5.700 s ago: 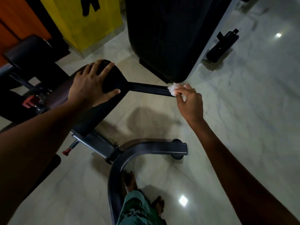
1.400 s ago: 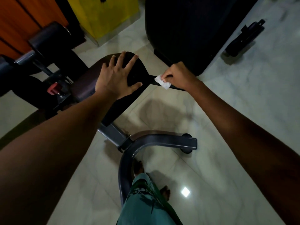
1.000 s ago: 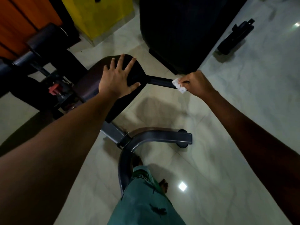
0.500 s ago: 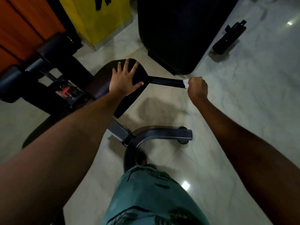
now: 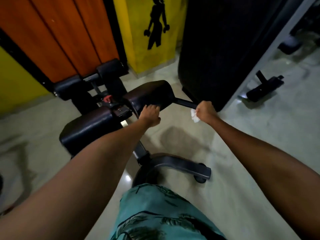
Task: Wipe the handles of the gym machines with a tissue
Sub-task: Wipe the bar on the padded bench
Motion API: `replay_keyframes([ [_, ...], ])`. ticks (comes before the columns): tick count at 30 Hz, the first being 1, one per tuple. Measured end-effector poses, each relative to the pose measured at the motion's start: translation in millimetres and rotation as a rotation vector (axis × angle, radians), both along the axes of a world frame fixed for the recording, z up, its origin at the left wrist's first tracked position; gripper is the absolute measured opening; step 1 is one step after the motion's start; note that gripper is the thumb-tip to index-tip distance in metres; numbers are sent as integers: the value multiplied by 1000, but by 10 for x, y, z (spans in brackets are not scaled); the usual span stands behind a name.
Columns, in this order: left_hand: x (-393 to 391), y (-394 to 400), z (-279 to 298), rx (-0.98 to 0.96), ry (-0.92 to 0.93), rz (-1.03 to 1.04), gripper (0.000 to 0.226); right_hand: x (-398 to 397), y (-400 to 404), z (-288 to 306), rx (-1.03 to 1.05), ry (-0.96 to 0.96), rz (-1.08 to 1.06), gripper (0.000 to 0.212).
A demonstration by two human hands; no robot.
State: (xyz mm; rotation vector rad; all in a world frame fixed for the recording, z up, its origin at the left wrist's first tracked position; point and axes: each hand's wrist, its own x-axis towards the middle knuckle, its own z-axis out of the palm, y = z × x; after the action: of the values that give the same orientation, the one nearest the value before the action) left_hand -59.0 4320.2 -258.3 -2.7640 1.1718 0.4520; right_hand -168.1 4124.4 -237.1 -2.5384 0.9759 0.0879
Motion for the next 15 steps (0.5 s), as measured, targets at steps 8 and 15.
replay_keyframes([
  [8, -1054, 758, 72, 137, 271, 39, 34, -352, 786, 44, 75, -17, 363, 16],
  [15, -1609, 1956, 392, 36, 227, 348, 29, -332, 1903, 99, 70, -10, 687, 17],
])
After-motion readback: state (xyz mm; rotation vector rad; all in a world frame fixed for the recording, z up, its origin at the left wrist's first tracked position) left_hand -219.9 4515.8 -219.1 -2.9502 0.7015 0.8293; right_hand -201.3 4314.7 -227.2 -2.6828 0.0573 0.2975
